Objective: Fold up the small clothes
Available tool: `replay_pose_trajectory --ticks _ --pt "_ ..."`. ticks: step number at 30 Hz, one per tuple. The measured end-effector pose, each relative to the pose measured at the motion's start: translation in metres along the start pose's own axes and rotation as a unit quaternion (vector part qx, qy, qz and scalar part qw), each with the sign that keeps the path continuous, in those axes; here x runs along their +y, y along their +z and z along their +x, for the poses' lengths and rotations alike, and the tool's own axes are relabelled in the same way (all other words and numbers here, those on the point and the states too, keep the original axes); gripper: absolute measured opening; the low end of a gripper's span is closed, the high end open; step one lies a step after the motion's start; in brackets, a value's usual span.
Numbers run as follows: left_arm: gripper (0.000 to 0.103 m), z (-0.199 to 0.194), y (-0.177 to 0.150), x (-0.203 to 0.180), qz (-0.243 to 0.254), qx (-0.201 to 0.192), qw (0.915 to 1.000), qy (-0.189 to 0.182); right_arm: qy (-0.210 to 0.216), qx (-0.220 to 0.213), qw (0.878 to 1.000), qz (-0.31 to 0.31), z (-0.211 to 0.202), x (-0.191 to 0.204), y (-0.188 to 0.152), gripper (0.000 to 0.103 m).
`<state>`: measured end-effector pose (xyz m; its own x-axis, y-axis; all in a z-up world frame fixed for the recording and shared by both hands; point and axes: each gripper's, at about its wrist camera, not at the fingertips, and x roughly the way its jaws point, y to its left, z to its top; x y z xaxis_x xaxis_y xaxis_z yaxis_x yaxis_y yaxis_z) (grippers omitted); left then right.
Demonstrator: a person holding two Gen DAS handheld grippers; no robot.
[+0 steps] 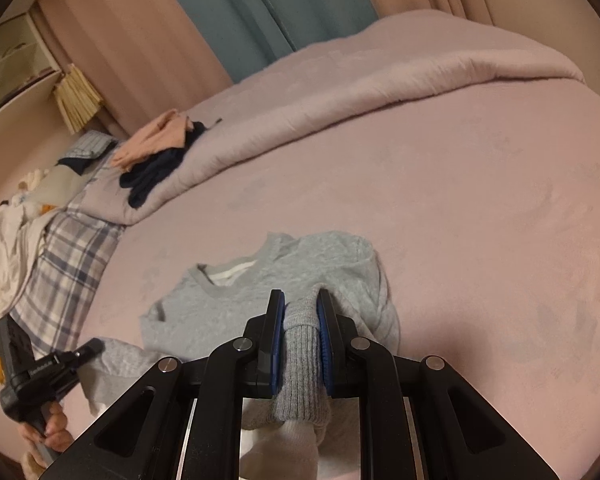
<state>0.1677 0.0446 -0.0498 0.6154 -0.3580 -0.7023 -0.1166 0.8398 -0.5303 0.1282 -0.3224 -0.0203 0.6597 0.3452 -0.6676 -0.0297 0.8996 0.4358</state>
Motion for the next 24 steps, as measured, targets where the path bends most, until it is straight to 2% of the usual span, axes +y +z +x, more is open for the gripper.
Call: replay_pose_trajectory --ticks 12,20,22,23,24 --pt "0.012 0.067 0.016 0.019 0.008 0.06 0.9968 0.052 -0.042 0.047 0.997 0.036 0.052 -0.021 0.008 0.017" --pt "0.014 0.076 0.016 0.025 0.003 0.072 0.9957 0.058 -0.055 0.076 0.995 0.047 0.069 -0.033 0.006 0.017" --pt "0.019 0.073 0.016 0.023 0.006 0.074 0.9957 0.055 -0.054 0.078 0.994 0.047 0.065 -0.033 0.006 0.018" --pt "0.028 0.07 0.017 0.02 0.006 0.075 0.9961 0.047 -0.054 0.08 0.994 0.046 0.061 -0.032 0.006 0.023" --pt "0.04 0.066 0.018 0.019 0.005 0.074 0.9964 0.041 -0.054 0.082 0.994 0.045 0.059 -0.032 0.007 0.034"
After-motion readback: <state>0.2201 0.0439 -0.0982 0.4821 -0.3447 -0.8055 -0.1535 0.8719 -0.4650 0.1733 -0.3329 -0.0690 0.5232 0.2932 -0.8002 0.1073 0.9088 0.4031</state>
